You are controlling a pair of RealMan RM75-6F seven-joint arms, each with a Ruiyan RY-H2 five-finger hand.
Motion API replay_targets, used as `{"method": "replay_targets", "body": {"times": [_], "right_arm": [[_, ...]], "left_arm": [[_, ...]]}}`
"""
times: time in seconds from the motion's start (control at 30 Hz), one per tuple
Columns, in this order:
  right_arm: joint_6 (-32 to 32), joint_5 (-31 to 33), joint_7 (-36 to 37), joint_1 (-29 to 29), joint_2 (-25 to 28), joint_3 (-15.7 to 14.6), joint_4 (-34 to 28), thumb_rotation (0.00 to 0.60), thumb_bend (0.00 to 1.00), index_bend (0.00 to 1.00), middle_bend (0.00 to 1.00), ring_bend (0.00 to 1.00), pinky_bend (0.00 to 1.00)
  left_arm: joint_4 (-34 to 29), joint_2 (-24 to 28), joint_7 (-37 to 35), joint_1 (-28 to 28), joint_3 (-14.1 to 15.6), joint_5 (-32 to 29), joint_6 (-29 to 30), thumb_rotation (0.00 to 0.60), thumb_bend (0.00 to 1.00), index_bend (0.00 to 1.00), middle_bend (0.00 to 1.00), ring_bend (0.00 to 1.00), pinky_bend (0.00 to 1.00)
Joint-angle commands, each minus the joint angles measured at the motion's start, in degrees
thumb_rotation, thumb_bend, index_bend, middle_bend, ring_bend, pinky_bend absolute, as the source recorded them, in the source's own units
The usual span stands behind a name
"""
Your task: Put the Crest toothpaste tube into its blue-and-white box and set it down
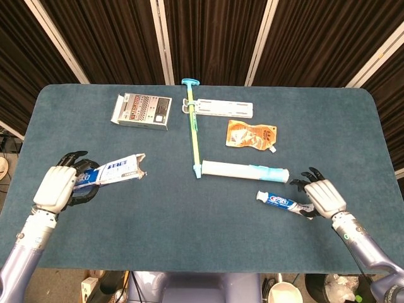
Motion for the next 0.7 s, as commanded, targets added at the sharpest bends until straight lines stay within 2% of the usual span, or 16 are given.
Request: {"method": "replay_targets", "body": {"times": [0.03, 0.2, 0.43, 0.7], "right_arm": [[0.6, -0.6, 0.4, -0.1, -0.6, -0.4, 0.4, 0.600, 0.19, 0.27, 0.43, 0.15, 0.00], [0.9, -0.7, 0.8, -0.1, -1.6, -0.7, 1.2, 0.600, 0.19, 0.27, 0.43, 0.16, 0.00], [0.6, -0.3, 2.6, 0.0, -3.2, -0.9, 3.8, 0.600, 0.19, 0.27, 0.44, 0.16, 0.00], [0.9, -0.3, 5.3, -0.2, -5.6, -1.4, 8.0, 0.600, 0.19, 0.27, 0.45, 0.17, 0.00]], "left_arm": [[-1.7, 1.6, -4.3, -1.1, -1.3, -1.9, -2.6, 0.600, 0.38, 0.42, 0.39, 0.15, 0.14], [-2.4, 3.4, -7.3, -2.1, -2.2, -3.6, -5.0, 0.600, 0.38, 0.43, 0.39, 0.15, 0.14], [-2.1, 3.4, -9.8, -2.4, -2.1, -3.6, -5.8, 0.600, 0.38, 0.43, 0.39, 0.15, 0.14], [-1.6, 2.7, -9.3, -2.6, -1.5, -2.9, -5.3, 0.600, 0.38, 0.44, 0.39, 0.15, 0.14]]}}
